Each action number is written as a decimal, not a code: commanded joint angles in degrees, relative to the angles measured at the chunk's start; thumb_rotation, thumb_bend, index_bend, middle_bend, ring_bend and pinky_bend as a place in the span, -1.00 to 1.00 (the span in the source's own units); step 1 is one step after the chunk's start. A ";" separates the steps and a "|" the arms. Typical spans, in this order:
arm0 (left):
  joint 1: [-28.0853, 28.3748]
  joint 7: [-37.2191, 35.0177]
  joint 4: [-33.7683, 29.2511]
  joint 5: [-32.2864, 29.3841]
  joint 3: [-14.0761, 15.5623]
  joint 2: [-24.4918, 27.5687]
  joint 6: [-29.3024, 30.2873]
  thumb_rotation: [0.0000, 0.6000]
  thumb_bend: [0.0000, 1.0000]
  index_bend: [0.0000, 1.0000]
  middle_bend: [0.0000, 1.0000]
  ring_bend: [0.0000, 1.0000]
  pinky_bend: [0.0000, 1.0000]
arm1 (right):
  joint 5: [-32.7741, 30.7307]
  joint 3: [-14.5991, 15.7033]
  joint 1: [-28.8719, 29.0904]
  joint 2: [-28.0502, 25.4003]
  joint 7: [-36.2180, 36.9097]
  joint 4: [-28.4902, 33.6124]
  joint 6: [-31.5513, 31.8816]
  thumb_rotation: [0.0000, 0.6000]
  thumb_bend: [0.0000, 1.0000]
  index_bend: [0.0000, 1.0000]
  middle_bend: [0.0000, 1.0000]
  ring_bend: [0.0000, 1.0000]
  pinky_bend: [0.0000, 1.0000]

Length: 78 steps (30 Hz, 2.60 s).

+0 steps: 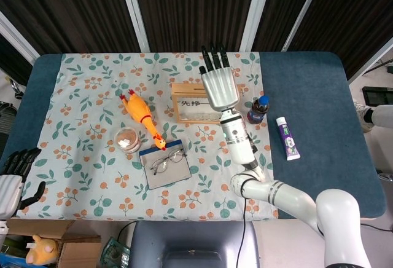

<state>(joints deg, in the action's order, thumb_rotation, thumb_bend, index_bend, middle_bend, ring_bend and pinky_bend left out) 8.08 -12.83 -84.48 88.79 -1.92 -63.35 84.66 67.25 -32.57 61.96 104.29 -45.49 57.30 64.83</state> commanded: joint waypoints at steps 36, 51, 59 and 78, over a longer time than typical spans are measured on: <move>0.07 -0.36 0.10 0.45 0.00 0.18 0.36 1.00 -0.11 -1.00 -0.84 -0.98 -0.97 | -7.08 5.97 2.51 3.08 0.68 -9.39 -2.40 1.00 0.39 0.38 -0.54 -0.97 -0.80; -0.13 -0.13 0.02 0.63 0.18 0.11 0.69 1.00 -0.11 -1.00 -0.83 -0.98 -0.97 | -7.61 6.80 3.12 2.53 -0.18 -9.37 -2.12 1.00 0.39 0.38 -0.54 -0.97 -0.80; -0.17 -0.01 0.02 0.36 0.11 0.11 0.59 1.00 -0.11 -1.00 -0.83 -0.98 -0.97 | -7.99 7.10 3.64 2.94 0.18 -10.78 -2.80 1.00 0.39 0.38 -0.54 -0.97 -0.80; 0.01 -0.23 0.07 0.24 0.00 0.16 0.31 1.00 -0.11 -1.00 -0.83 -0.98 -0.97 | -6.17 8.21 3.20 1.93 2.82 -9.24 -1.44 1.00 0.25 -0.13 -0.57 -0.97 -0.80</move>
<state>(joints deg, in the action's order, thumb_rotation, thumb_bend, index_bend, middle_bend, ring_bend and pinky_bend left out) 8.09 -13.06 -84.42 89.02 -1.93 -63.19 84.97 60.37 -24.48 65.57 106.92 -43.66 46.76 62.55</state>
